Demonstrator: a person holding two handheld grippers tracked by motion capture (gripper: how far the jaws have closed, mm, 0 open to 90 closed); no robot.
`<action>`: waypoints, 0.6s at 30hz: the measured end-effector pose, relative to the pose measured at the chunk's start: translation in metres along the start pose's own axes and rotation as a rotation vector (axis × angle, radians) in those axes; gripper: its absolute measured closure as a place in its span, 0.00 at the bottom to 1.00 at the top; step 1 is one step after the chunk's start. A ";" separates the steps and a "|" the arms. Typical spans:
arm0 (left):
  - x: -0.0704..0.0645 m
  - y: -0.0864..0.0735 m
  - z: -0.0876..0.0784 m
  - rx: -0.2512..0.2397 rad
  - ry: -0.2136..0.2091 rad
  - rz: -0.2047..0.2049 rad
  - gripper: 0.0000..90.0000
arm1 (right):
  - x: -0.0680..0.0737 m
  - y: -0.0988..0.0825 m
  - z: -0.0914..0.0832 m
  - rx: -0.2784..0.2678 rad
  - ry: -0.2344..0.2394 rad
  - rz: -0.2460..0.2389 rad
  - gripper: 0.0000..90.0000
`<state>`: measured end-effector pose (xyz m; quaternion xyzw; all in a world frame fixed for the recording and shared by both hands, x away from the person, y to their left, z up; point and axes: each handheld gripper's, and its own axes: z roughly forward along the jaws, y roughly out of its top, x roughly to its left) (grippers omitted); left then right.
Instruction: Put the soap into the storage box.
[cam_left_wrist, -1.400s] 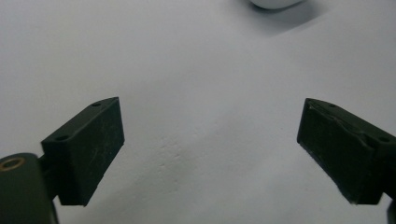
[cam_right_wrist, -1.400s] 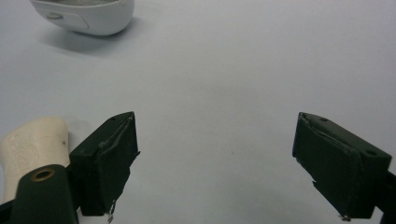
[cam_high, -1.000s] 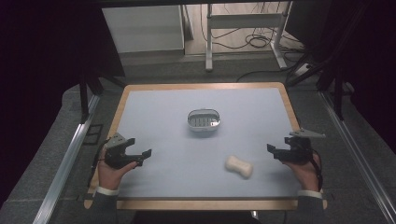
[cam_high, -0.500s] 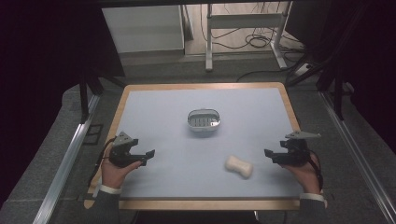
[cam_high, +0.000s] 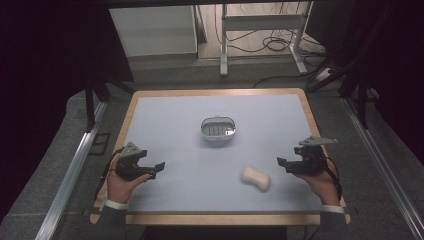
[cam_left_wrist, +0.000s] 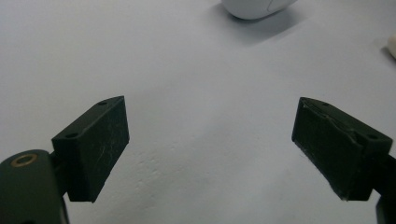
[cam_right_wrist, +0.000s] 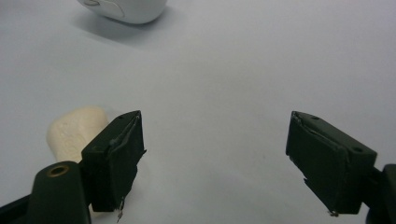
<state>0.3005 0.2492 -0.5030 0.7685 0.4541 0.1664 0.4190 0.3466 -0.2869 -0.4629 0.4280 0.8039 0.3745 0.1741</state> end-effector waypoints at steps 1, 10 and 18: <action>0.000 0.000 0.001 0.007 0.002 0.008 0.13 | 0.002 0.007 -0.001 0.007 0.010 -0.010 0.22; -0.002 -0.001 0.002 0.018 -0.001 0.016 0.12 | 0.012 0.026 -0.004 0.074 0.043 -0.082 0.24; -0.003 -0.002 0.003 0.030 0.004 0.014 0.12 | 0.023 0.043 -0.003 0.164 0.062 -0.161 0.26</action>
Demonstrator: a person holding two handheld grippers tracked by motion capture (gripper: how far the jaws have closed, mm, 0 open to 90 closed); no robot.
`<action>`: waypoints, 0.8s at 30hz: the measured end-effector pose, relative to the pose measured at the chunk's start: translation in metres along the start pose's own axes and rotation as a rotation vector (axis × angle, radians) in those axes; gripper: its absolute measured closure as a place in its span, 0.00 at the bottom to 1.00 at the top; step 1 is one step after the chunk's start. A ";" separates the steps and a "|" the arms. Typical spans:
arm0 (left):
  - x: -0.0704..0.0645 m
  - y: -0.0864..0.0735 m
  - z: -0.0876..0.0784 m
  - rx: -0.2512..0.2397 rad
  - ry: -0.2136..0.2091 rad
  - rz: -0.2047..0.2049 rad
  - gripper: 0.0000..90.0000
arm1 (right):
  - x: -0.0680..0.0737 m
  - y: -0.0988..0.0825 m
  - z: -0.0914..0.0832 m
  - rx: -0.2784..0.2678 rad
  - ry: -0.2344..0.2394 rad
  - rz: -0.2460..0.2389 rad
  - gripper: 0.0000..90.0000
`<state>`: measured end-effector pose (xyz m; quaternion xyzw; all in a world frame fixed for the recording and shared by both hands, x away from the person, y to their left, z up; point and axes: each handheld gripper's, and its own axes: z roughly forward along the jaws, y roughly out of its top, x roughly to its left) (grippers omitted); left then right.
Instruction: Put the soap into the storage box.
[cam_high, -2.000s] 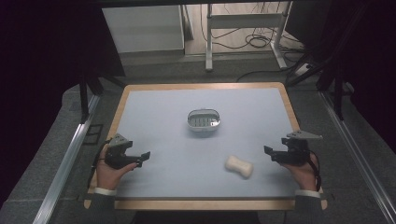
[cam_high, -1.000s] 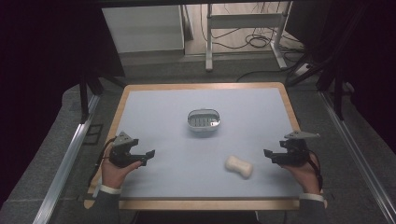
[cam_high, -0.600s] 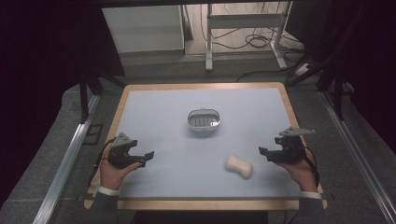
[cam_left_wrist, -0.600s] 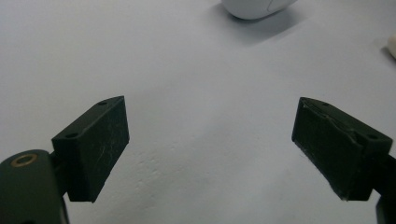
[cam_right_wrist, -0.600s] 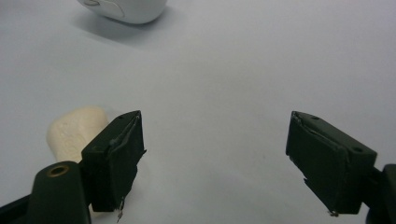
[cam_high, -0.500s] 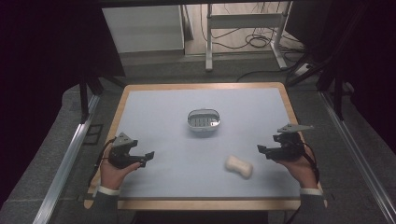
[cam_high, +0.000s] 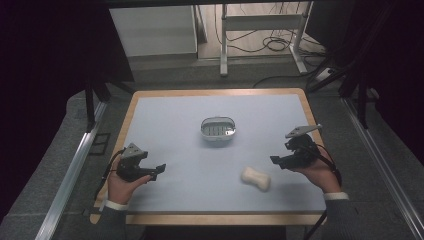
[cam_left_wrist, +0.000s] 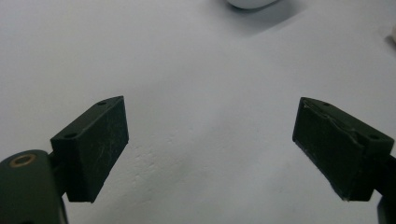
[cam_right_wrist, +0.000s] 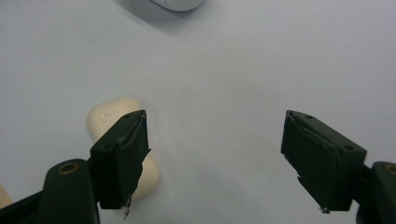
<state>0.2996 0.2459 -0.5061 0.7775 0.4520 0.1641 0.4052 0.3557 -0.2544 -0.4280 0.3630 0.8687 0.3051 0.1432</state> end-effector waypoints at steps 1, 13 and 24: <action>0.000 0.000 0.001 0.008 0.002 0.006 0.12 | 0.001 0.001 0.000 0.004 0.002 -0.002 0.26; 0.004 -0.004 -0.001 0.014 0.007 -0.014 0.12 | 0.023 0.011 0.009 0.080 0.040 -0.072 0.28; 0.007 -0.005 -0.005 0.004 0.019 -0.024 0.12 | 0.039 0.014 0.031 0.164 0.089 -0.140 0.33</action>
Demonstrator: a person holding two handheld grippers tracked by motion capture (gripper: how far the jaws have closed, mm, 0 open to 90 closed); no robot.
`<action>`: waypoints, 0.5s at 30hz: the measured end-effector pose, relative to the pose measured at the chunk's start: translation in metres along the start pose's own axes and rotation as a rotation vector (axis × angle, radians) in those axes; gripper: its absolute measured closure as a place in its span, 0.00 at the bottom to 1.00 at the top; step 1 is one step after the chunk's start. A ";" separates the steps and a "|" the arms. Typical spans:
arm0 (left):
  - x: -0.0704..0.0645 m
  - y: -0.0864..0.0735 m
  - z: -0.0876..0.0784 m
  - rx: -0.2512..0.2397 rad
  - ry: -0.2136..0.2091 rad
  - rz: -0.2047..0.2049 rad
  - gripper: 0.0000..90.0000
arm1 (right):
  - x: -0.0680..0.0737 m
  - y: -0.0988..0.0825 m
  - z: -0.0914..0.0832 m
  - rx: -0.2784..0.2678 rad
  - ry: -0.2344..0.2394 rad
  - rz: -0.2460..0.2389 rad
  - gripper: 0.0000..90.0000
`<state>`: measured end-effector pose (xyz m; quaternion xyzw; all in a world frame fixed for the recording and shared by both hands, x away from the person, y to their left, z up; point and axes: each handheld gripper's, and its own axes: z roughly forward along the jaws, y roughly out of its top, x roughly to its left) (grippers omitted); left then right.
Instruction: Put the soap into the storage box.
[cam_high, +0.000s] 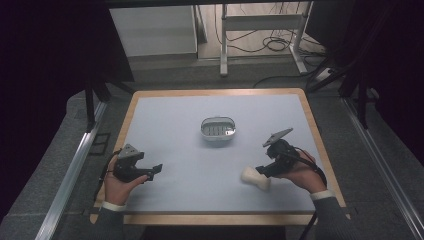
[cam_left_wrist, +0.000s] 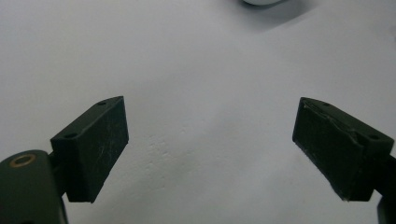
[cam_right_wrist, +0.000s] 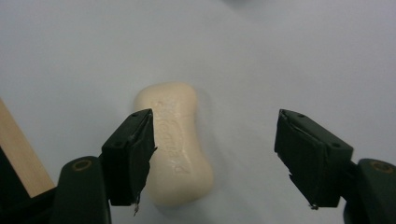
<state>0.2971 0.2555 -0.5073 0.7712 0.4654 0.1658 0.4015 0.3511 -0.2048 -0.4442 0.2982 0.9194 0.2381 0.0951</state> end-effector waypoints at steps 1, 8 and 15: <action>0.000 0.000 0.000 0.002 -0.002 0.002 0.12 | 0.001 0.001 0.002 0.011 0.003 -0.010 0.33; 0.000 0.000 -0.001 0.003 0.007 0.007 0.12 | 0.007 0.006 0.018 0.074 0.033 -0.026 0.35; 0.000 -0.001 -0.002 0.001 0.011 0.009 0.12 | 0.015 0.007 0.037 0.151 0.055 -0.039 0.37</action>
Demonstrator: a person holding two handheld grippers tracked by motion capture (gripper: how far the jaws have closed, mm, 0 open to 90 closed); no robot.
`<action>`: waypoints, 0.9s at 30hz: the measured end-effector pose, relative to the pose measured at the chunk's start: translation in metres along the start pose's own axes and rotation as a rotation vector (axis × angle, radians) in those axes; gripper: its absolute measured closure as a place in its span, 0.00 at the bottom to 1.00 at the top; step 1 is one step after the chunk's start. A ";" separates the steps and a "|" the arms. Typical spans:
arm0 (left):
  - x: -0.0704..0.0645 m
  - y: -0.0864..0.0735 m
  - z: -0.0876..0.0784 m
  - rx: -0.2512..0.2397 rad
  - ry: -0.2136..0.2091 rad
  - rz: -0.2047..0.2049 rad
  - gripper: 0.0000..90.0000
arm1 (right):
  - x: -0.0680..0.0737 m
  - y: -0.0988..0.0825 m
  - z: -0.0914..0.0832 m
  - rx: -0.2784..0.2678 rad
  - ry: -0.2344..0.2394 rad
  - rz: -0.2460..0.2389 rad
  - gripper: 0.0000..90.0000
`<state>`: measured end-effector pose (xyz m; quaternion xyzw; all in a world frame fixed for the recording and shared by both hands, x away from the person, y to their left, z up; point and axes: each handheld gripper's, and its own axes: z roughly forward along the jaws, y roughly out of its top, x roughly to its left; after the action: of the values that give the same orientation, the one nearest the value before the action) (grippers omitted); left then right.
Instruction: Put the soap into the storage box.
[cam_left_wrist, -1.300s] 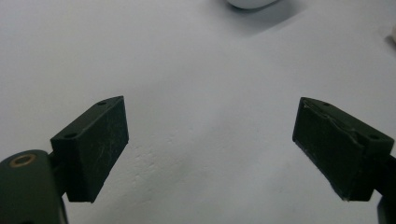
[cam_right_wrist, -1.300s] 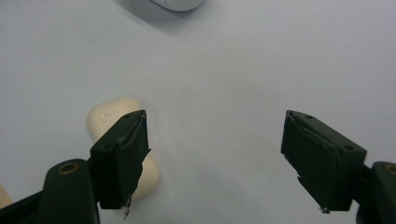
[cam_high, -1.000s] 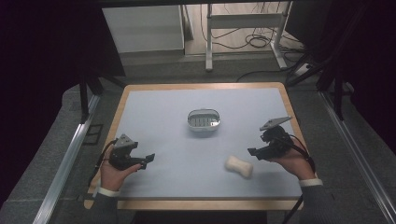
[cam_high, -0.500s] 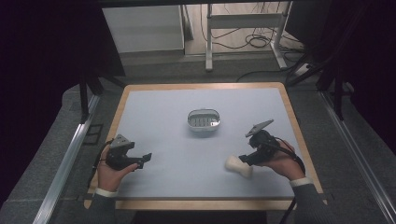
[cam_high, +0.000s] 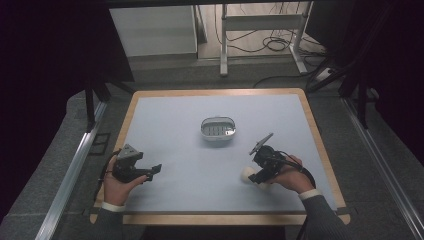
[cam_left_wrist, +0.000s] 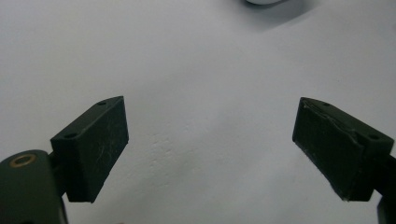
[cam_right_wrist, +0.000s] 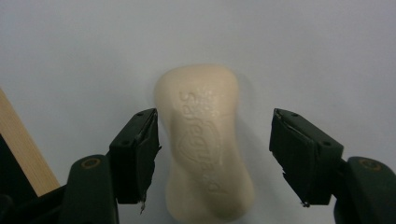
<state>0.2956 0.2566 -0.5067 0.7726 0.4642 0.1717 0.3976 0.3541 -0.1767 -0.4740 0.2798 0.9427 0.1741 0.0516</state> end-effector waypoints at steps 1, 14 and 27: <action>0.000 0.000 0.000 0.001 0.000 0.001 0.12 | 0.001 0.000 0.003 0.013 -0.003 -0.002 0.37; -0.001 0.000 0.002 0.013 0.007 0.011 0.12 | 0.005 0.002 0.021 0.135 -0.003 -0.028 0.55; -0.003 0.000 0.002 0.011 0.003 0.015 0.12 | 0.004 0.009 0.011 0.117 -0.045 -0.043 0.55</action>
<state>0.2953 0.2535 -0.5076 0.7779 0.4602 0.1733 0.3913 0.3576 -0.1641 -0.4807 0.2661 0.9556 0.1113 0.0600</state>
